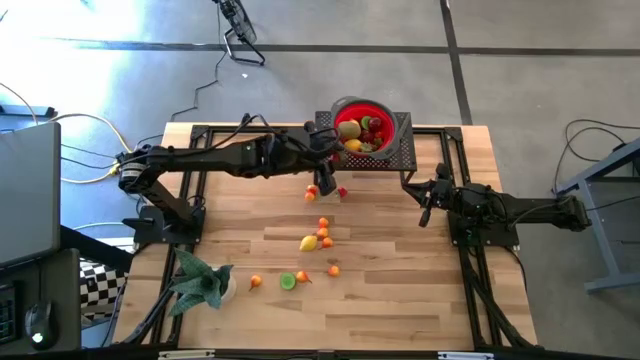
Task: Pick & Place Fruit
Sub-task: Put the strawberry into the strainer on the shelf
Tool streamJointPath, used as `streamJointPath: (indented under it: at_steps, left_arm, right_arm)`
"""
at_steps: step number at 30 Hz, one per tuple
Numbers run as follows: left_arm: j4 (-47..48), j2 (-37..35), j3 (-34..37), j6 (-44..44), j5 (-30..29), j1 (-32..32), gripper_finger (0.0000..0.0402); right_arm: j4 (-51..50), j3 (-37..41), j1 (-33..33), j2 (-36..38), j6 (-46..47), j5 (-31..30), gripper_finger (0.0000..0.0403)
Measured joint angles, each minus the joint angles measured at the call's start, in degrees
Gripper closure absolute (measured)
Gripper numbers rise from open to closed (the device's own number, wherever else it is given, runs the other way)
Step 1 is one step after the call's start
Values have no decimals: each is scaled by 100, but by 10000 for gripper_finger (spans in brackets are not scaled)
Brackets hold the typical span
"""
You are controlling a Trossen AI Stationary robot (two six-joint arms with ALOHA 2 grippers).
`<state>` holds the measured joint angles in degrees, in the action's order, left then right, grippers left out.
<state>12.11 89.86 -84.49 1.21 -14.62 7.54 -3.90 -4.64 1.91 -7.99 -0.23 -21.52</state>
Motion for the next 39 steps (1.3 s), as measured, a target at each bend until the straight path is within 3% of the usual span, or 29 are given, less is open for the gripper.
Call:
streamJointPath:
  at_steps: [7,13,19,39]
  left_arm:
    - [-148,156,-3,-108,28,388,254]
    - [-699,473,-2,-201,937,872,254]
    - [-1532,853,-2,-301,1423,1187,254]
    - [-2262,1435,0,-277,1373,1319,254]
  right_arm:
    - [1,0,-2,0,0,3,377]
    - [3,0,0,0,0,0,377]
    - [4,0,-2,0,-2,2,377]
    - [2,0,-2,0,-2,2,377]
